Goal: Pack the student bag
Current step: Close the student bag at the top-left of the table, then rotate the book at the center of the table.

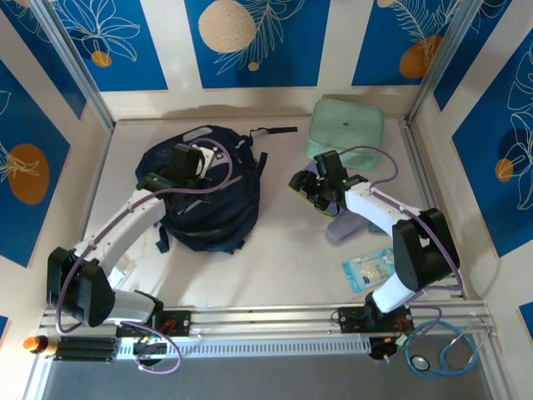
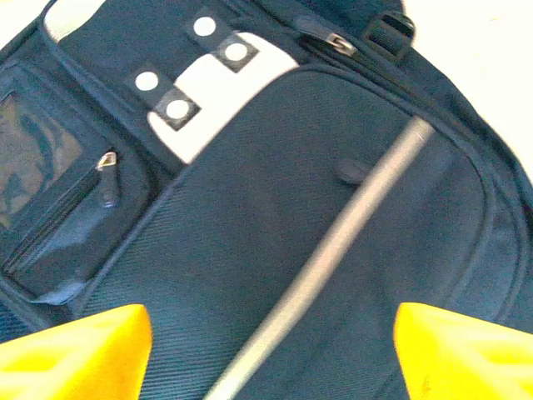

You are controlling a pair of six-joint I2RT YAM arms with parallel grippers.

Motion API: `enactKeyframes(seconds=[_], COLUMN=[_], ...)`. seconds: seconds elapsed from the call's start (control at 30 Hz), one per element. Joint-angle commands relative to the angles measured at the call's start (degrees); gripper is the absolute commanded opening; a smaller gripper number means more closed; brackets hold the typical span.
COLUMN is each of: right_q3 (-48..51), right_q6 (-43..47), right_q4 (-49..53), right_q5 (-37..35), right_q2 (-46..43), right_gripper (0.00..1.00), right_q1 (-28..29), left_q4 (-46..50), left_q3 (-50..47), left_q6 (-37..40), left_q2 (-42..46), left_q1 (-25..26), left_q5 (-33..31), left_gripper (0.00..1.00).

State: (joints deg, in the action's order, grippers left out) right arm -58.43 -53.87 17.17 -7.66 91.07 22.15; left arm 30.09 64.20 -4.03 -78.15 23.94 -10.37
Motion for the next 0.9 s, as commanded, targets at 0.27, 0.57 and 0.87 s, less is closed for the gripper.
enactKeyframes(seconds=[0.27, 0.57, 0.87], right_q3=[-13.6, -16.84, -10.64], right_q6=[14.92, 13.11, 6.02], right_q4=[14.13, 18.0, 15.52], right_q5=[-5.93, -2.71, 4.78], right_q2=[13.17, 19.35, 17.71], right_gripper=[0.9, 0.9, 0.83], right_q1=[-5.16, -8.15, -6.22], left_q4=[-8.81, -13.44, -15.1], left_q3=[1.29, -0.37, -2.01], left_q6=[-21.18, -25.54, -27.68], left_q2=[1.1, -1.21, -1.65], left_q1=[-0.65, -0.65, -0.39], left_q5=[6.52, 12.84, 15.1], left_gripper=[0.99, 1.0, 1.0])
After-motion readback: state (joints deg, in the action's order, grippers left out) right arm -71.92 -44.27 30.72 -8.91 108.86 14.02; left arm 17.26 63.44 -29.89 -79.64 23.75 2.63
